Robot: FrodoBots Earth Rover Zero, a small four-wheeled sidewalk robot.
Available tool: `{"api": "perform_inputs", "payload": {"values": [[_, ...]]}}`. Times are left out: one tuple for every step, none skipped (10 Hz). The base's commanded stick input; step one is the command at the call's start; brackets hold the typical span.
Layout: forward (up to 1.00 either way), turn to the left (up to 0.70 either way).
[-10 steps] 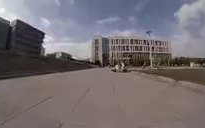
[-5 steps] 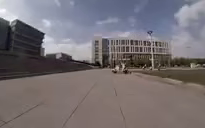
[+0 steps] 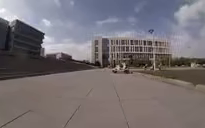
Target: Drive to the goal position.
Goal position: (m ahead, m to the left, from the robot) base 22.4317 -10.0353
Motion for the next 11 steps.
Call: {"api": "perform_inputs", "payload": {"values": [[0.70,0.00],[0.70,0.00],[0.70,0.00],[0.70,0.00],[0.70,0.00],[0.70,0.00],[0.70,0.00],[0.70,0.00],[0.70,0.00],[0.70,0.00],[0.70,0.00]]}}
